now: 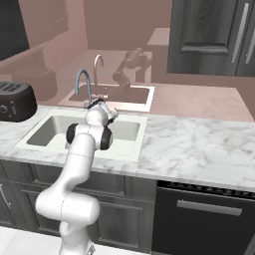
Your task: Open the cabinet, pick the kettle from the cabinet, and place it in the sink.
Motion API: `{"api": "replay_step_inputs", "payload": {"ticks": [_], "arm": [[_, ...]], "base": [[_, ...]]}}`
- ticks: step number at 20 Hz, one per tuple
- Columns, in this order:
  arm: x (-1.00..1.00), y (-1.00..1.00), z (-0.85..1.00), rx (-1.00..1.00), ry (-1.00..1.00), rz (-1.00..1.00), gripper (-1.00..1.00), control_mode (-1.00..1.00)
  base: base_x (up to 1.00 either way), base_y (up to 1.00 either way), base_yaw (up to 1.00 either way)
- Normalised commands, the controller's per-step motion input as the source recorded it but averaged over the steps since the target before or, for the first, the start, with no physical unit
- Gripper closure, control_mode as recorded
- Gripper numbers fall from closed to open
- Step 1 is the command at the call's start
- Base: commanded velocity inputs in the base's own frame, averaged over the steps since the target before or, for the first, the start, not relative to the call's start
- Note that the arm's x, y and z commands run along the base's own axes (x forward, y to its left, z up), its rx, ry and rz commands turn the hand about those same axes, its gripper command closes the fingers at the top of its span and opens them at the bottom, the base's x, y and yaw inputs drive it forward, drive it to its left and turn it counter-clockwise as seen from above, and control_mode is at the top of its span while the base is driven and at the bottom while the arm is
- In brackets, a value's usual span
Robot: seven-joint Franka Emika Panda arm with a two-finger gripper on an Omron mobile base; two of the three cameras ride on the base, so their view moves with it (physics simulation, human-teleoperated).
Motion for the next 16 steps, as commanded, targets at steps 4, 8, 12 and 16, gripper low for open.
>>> {"api": "replay_step_inputs", "payload": {"ticks": [4, 8, 12, 16], "arm": [[-0.17, -0.03, 0.23, -0.09, -0.01, 0.00, -1.00, -1.00], [-0.22, -0.13, 0.18, -0.15, -0.04, 0.00, -1.00, -1.00], [-0.20, -0.12, 0.15, -0.18, 0.00, 0.00, -1.00, -1.00], [-0.24, -0.26, 0.08, -0.11, 0.00, 0.00, -1.00, -1.00]], "base": [[0.00, 0.00, 0.00], [0.00, 0.00, 0.00], [0.00, 0.00, 0.00], [0.00, 0.00, 0.00]]}}
